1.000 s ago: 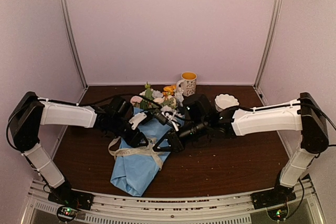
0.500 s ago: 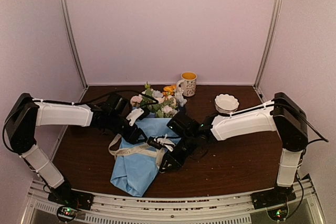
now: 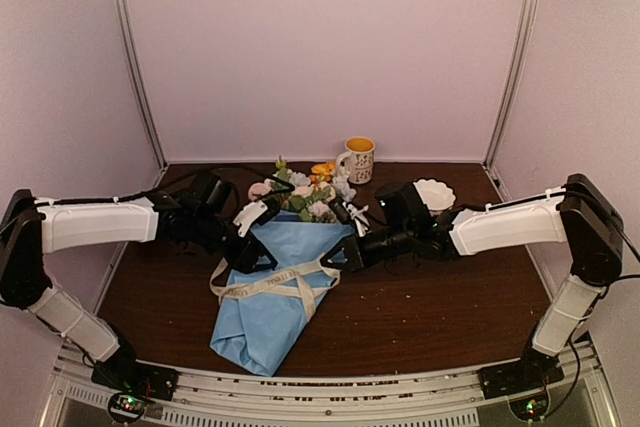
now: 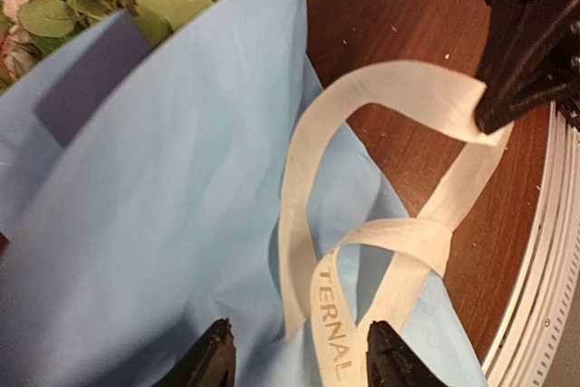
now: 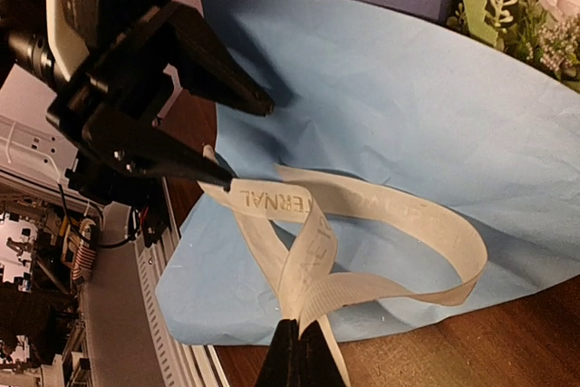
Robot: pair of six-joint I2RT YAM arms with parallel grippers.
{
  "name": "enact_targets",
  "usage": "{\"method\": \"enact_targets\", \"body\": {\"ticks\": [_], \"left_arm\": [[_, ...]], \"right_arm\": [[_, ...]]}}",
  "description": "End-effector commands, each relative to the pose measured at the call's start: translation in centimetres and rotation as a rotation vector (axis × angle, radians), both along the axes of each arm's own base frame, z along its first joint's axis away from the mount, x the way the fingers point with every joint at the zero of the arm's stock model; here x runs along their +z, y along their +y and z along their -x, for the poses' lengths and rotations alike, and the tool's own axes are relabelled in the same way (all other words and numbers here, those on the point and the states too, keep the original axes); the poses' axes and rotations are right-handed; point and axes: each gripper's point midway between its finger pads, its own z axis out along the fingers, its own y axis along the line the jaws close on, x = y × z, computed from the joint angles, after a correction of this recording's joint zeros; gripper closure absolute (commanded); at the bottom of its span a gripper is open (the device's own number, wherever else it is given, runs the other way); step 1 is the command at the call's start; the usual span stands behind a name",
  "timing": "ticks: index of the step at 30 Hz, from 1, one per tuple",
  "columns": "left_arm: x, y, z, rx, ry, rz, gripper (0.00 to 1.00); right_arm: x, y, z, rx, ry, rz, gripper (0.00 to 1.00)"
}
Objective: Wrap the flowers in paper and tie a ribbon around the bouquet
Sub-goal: Cross the ribbon over the folded bouquet.
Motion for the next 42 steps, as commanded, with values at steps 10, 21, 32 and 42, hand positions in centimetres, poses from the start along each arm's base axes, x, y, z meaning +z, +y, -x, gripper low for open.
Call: {"method": "enact_targets", "body": {"ticks": [10,21,32,42], "left_arm": [[-4.0,-1.3,3.2,-0.13,0.104,-0.144,0.64],[-0.7,-1.4,1.8,-0.095,0.003,-0.115,1.0],[1.1,-0.4,1.4,-0.061,-0.029,-0.067,0.98],[-1.6,1.0,0.6,-0.001,0.021,-0.14,1.0]], "right_arm": [[1.9,1.0,-2.8,-0.098,-0.021,-0.074,1.0],[-0.6,-0.1,-2.8,-0.124,0.005,0.008,1.0],[-5.3,-4.1,-4.8,-0.301,0.104,0.129,1.0],[-3.8,-4.8,-3.9,-0.297,0.107,0.015,1.0]]}}
